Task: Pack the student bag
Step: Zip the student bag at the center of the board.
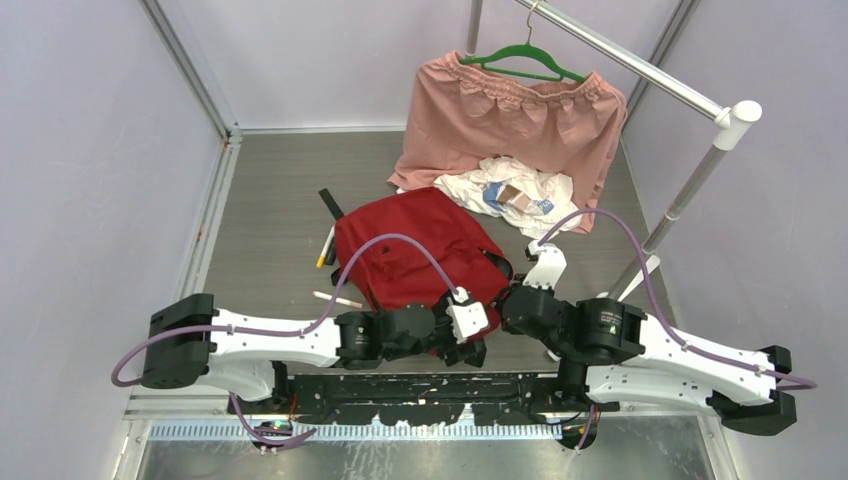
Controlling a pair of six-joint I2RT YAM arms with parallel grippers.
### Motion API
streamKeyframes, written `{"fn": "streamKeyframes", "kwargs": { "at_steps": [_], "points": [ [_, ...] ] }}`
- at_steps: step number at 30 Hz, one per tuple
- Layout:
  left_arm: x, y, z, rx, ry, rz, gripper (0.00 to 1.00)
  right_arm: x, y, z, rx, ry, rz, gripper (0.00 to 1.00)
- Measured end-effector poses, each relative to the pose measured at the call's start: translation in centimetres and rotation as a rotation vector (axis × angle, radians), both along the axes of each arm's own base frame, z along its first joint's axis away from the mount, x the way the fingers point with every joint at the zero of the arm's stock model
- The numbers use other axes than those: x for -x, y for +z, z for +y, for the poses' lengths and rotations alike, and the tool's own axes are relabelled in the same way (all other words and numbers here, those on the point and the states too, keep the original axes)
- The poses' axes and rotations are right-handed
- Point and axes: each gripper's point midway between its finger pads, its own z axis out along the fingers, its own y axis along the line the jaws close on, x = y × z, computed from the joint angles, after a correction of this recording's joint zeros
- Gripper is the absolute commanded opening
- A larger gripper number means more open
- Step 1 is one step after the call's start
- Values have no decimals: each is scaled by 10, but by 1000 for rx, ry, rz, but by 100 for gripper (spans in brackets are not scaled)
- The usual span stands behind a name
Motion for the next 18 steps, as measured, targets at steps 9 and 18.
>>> {"fn": "streamKeyframes", "kwargs": {
  "at_steps": [9,18],
  "points": [
    [-3,-1,-12,-10,6,4,3,2,-2,-3,-10,2,2,1],
    [-5,11,-4,9,15,-15,0,6,-1,-9,-37,-5,10,1]
  ]
}}
